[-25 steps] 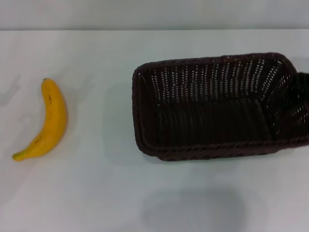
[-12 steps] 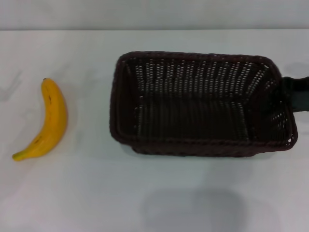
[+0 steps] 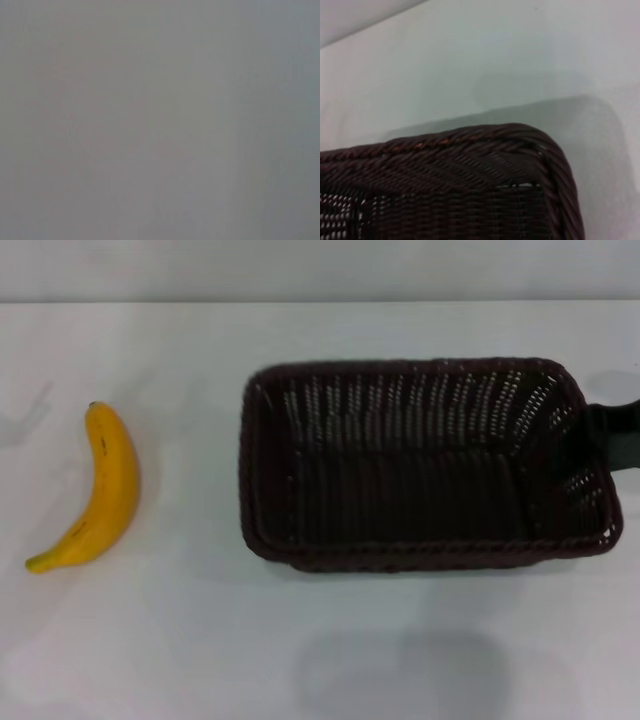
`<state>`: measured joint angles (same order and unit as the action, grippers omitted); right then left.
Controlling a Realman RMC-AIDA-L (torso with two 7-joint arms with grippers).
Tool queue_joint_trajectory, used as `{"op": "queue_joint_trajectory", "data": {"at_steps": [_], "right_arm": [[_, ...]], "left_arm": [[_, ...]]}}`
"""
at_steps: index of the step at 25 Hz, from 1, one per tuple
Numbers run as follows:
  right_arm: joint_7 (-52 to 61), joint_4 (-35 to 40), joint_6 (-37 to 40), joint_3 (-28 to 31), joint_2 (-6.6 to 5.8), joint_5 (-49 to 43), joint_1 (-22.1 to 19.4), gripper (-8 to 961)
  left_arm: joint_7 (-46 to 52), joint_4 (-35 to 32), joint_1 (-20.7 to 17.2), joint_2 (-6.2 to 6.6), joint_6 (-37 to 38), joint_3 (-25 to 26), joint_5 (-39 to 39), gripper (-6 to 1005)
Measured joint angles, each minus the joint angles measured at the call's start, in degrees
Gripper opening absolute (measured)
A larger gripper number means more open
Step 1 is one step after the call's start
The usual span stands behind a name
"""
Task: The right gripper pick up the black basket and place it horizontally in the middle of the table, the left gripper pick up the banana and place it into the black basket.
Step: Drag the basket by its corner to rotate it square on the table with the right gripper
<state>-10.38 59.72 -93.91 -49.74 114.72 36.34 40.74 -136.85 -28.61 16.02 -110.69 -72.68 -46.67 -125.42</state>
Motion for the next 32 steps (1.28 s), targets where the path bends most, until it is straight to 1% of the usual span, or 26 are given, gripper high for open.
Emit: {"op": "queue_joint_trajectory", "data": {"at_steps": [5,7,10,13,15,18,23,26,29,32], "right_arm": [[-1.0,-0.3,-0.3,0.6,0.04,0.4,0.0,150],[-1.3,-0.5,-0.9,0.6,-0.36,1.4,0.1,150],[-1.3,-1.6,-1.6,0.2,-1.85,1.9,1.0,151],[-1.0,-2.5,-1.6,-1.5,-3.31,-0.1,2.4,152],[-1.0,-2.8,-1.7,-2.5,-3.62,-1.2,3.4,154],[-0.9,-2.2,-2.0,-4.4,-3.58,-5.0,5.1,156],[-0.3,-1.4,-2.8,-5.8,-3.19,-9.6,7.5,157],[1.3,1.2,-3.5,-9.8,-2.77,-12.9,8.8,157],[1.8,2.0,-3.9,-12.9,-2.44,-14.6,10.8,158],[1.8,0.5,-4.2,-14.4,-2.44,-15.3,13.2,210]], "left_arm": [[0.0,-0.1,0.0,-0.02,0.0,0.0,-0.3,786],[-0.1,-0.1,0.2,-0.07,0.0,0.0,-0.3,786],[-0.1,-0.1,0.4,-0.09,0.1,0.0,-0.2,786],[-0.1,-0.1,0.7,-0.09,0.3,0.0,-0.2,786],[-0.1,-0.3,0.8,-0.08,0.3,0.0,-0.2,786],[0.0,-1.5,0.6,-0.26,0.5,0.0,-0.3,786],[0.2,-3.0,0.0,-0.86,0.5,0.0,-0.4,786],[0.3,-3.2,0.0,-0.91,0.5,0.0,-0.4,786],[0.6,-3.9,-0.1,-1.2,0.5,0.0,-0.5,785],[0.6,-4.6,-0.3,-1.64,0.5,0.0,-0.5,785]]}}
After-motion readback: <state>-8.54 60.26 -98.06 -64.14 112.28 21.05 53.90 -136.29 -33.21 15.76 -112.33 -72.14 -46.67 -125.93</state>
